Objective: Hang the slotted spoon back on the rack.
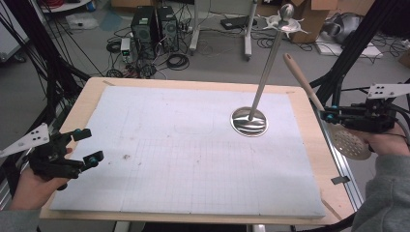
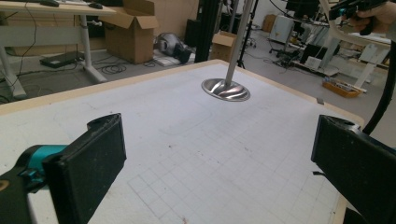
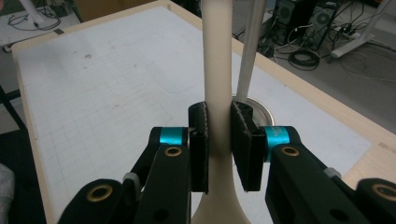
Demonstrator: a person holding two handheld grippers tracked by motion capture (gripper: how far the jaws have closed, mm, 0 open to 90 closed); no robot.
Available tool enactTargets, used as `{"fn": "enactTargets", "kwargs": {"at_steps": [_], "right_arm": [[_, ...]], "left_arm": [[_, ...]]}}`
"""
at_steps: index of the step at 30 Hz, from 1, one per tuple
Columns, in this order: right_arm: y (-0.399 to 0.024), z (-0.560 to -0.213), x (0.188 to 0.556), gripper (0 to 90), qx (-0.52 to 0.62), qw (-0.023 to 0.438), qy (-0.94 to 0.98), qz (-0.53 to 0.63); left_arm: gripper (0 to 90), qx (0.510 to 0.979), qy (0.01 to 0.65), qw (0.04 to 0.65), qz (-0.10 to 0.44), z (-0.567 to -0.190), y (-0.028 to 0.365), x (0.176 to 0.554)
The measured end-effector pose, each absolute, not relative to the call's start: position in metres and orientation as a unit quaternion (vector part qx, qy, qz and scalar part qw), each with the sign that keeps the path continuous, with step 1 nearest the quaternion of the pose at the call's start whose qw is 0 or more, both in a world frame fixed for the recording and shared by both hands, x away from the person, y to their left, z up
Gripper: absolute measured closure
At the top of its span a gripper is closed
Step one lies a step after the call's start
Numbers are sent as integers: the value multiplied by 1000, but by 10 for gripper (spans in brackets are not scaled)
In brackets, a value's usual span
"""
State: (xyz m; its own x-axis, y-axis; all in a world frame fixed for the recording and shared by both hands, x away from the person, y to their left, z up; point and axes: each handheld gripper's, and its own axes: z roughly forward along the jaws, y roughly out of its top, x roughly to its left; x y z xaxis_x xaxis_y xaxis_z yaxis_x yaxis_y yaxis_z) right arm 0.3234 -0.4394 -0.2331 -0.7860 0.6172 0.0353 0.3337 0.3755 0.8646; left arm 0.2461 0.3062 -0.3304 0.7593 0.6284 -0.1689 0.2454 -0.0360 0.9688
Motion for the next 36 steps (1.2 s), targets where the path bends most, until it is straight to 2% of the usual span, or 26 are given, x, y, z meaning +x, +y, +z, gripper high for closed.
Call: {"fn": "enactTargets", "kwargs": {"at_steps": [21, 36], "right_arm": [[-467, -226, 325, 779, 329, 158, 795, 484], [-469, -215, 327, 778, 326, 167, 788, 496]], "left_arm": [[36, 702, 317, 619, 153, -334, 310, 246], [35, 701, 321, 619, 151, -336, 310, 247]]}}
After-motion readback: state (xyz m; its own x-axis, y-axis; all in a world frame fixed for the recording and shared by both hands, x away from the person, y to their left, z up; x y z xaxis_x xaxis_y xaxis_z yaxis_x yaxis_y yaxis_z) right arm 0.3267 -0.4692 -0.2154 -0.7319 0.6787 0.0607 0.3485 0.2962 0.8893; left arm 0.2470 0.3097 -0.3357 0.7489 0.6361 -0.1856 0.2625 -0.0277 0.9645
